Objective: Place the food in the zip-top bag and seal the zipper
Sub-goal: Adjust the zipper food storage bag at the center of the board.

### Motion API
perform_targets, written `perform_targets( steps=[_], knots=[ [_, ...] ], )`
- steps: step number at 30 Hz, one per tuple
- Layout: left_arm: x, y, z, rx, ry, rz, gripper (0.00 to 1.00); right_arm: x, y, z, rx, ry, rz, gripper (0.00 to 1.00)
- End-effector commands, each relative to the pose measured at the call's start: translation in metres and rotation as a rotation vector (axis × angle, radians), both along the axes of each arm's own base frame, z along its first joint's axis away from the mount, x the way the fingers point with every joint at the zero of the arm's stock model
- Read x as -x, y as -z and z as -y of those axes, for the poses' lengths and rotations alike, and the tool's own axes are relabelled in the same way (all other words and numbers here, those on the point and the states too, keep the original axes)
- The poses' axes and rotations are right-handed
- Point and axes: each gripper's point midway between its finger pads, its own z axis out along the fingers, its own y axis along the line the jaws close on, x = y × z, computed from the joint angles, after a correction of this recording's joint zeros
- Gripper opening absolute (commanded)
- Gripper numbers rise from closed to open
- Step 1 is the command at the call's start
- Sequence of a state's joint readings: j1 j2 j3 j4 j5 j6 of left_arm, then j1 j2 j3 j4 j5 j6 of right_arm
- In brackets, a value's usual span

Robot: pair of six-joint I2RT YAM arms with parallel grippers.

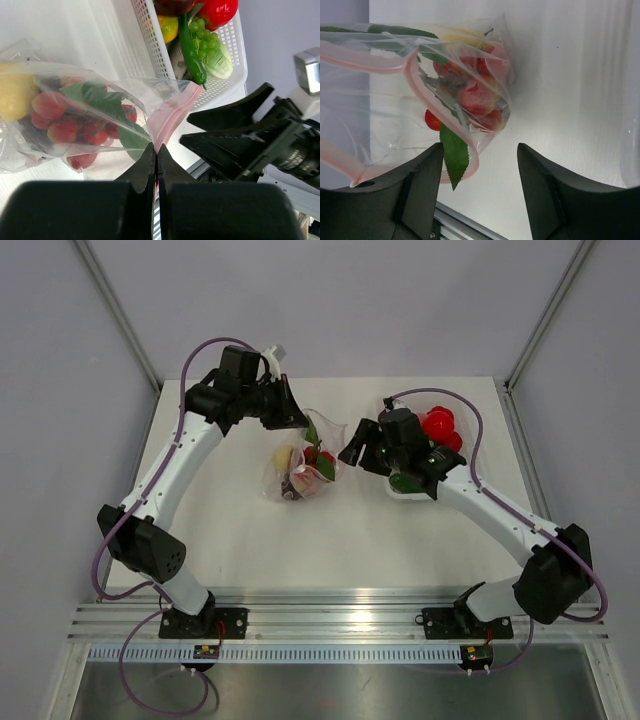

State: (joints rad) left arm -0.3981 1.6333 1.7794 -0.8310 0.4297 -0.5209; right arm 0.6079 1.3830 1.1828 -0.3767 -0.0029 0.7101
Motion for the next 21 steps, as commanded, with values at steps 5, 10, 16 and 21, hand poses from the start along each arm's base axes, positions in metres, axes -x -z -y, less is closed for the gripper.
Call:
perform_targets(
  steps=[5, 10, 16, 21],
  knots=[
    [-0.001, -0.032, 0.006, 0.069, 0.023, 0.095, 0.00, -0.013, 0.031, -0.021, -0.011, -0.024, -0.055, 0.49],
    [0.000, -0.026, 0.002, 0.042, 0.021, 0.088, 0.00, -0.020, 0.008, -0.023, -0.046, -0.007, -0.006, 0.00],
    [-0.014, -0.042, -0.028, -0.084, -0.060, 0.131, 0.00, -0.028, -0.088, -0.037, -0.109, -0.079, 0.132, 0.00],
    [-0.029, -0.107, -0.045, -0.131, -0.136, 0.293, 0.00, -0.005, -0.164, -0.053, -0.239, -0.196, 0.216, 0.00]
  ],
)
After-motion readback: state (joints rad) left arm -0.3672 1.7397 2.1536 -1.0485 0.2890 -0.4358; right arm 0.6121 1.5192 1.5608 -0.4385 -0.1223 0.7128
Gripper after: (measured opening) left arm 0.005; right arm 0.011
